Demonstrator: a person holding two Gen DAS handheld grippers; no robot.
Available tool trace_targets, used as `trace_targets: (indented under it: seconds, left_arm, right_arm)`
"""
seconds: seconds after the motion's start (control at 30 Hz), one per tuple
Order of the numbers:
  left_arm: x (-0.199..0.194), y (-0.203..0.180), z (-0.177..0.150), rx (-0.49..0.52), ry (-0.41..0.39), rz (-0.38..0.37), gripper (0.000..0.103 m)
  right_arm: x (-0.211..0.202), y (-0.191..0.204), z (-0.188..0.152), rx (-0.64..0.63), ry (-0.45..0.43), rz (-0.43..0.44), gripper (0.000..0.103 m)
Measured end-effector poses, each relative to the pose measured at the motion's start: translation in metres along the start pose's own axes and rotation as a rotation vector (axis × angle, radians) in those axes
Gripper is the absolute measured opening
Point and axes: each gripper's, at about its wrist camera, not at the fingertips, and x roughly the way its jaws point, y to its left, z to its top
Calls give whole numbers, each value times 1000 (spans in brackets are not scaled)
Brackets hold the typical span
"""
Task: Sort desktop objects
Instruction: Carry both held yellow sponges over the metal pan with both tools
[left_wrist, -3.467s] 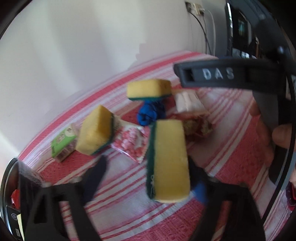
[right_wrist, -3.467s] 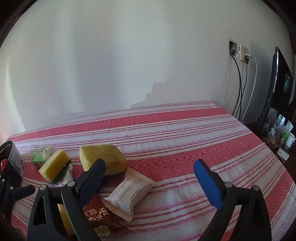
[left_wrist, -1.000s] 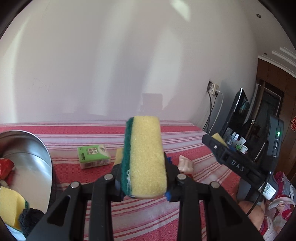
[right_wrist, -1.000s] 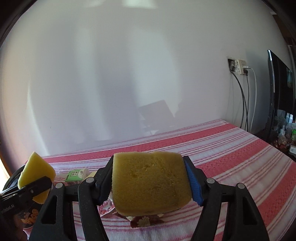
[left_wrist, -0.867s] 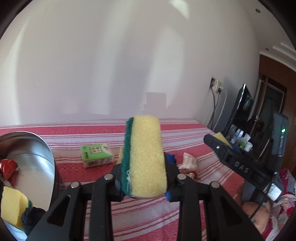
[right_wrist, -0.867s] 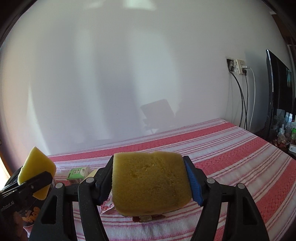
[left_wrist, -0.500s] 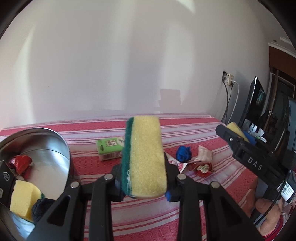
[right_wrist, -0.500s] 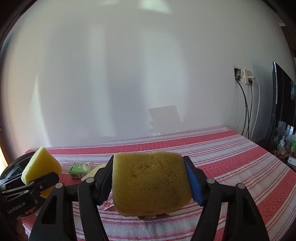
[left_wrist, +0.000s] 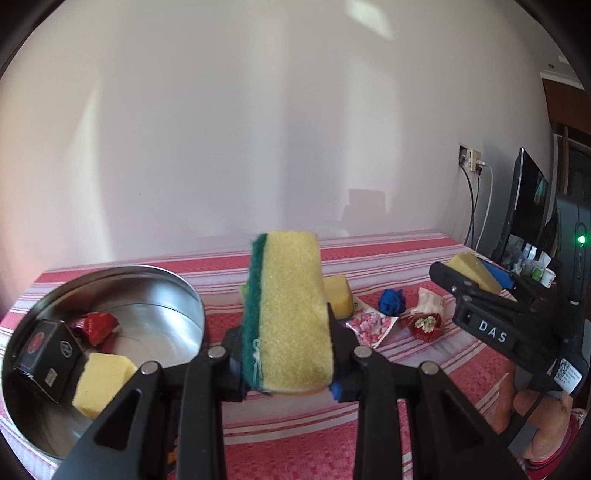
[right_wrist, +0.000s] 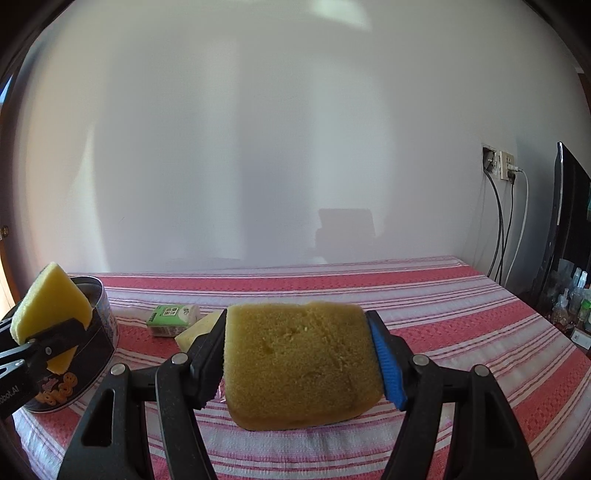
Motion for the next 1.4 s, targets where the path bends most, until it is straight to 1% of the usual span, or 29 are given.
trace_targets:
  seconds: [0.1,0.17,0.27,0.43,0.67,0.77,0.8,1.03,1.3,1.4]
  left_arm:
    - [-7,4,0,-2,-4,1,30]
    - [-11,8,0,-10,-4,0,30]
    - [-16,11,1,-13,-13,20,30]
    - [-28,22,2,-27,-31,53,30]
    - [-40,48,2,-69,-39,109,30]
    - [-45,62,1,-87,-39,142,30]
    - [-46,67,1,-92,-36,167,30]
    - [-51,102,-4,-138,-28,268,30]
    - [-57,139,-10,-195,-4,353,30]
    - [-59,146,-12,-205,0,374,30]
  right_arm:
    - [-3,6,-2,-15,2,-1,71]
    - [-5,8,-2,-6,2,10,71]
    - [-9,13,-4,18,11,34,71]
    - [-15,25,-4,35,18,79,71]
    - [-29,62,10,2,-11,170,71]
    - [-34,82,16,-25,-33,215,71]
    - [-35,88,18,-33,-37,228,71]
    - [-40,133,25,-94,-64,307,71]
    - [-44,175,32,-127,-83,401,71]
    - [-43,189,34,-133,-86,429,71]
